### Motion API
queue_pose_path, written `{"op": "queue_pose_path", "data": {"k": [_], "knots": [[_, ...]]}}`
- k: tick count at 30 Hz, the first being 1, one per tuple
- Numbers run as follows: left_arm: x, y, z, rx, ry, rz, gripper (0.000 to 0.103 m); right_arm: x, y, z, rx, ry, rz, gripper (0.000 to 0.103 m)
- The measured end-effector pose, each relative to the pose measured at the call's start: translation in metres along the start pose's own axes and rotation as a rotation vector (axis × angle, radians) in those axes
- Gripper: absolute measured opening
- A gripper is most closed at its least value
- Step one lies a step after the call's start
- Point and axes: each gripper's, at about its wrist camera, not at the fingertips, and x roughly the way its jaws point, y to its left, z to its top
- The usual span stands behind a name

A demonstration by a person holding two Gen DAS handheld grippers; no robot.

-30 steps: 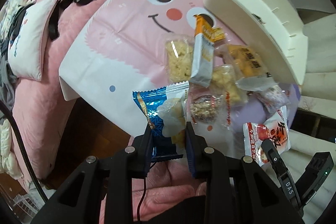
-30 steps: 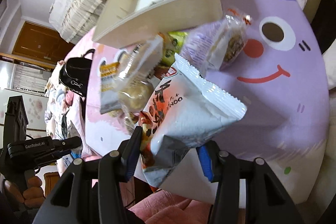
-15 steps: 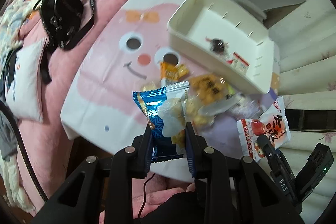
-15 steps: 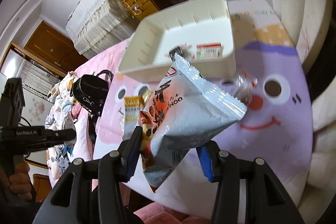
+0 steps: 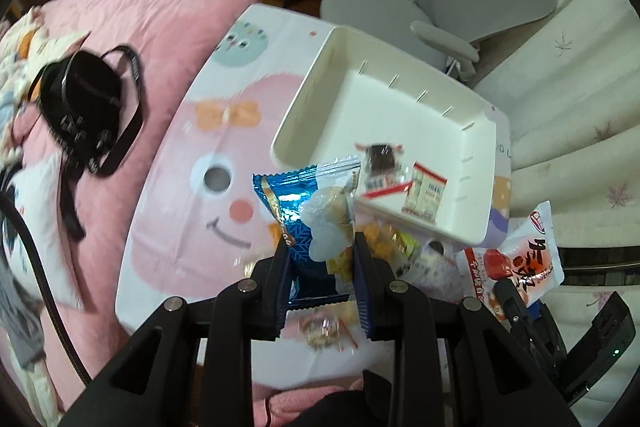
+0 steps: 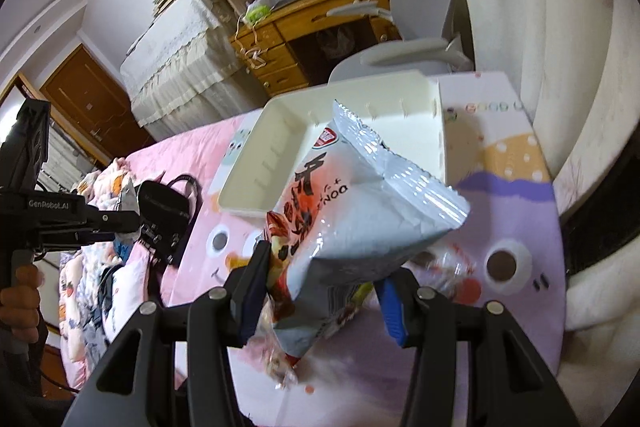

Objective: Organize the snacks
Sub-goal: 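Carry the candy and chip bag over the tray and open both tools, then withdraw both tools from the tray back toward the snack pile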

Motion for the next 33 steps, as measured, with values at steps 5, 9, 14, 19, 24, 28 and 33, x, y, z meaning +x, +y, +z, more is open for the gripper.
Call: {"op": "queue_pose_path", "data": {"k": [5,9,14,19,24,28,33], "knots": [[0.016,-0.010,0.033,0.067,-0.020,-0.041,0.026,0.010,-0.004,0.015,0.029,-0.027,-0.054,0.049],[0.034,-0.018,0.055,0.127,-0.036,-0.073,0.026,0.023,-0.007,0.026,0.041,-0.037,-0.101,0.049],[0.054,-0.024,0.072,0.173,-0.042,-0.118,0.026,0.038,-0.011,0.036,0.062,-0.036,-0.139,0.049],[0.069,-0.027,0.086,0.213,-0.047,-0.157,0.026,0.053,-0.013,0.043,0.076,-0.025,-0.164,0.050],[0.079,-0.032,0.091,0.238,-0.027,-0.187,0.026,0.060,-0.011,0.045,0.088,-0.020,-0.173,0.051],[0.084,-0.034,0.092,0.226,-0.007,-0.210,0.054,0.067,-0.014,0.046,0.102,0.013,-0.184,0.054],[0.080,-0.029,0.089,0.184,-0.021,-0.195,0.078,0.063,-0.014,0.043,0.101,0.020,-0.196,0.057]]}}
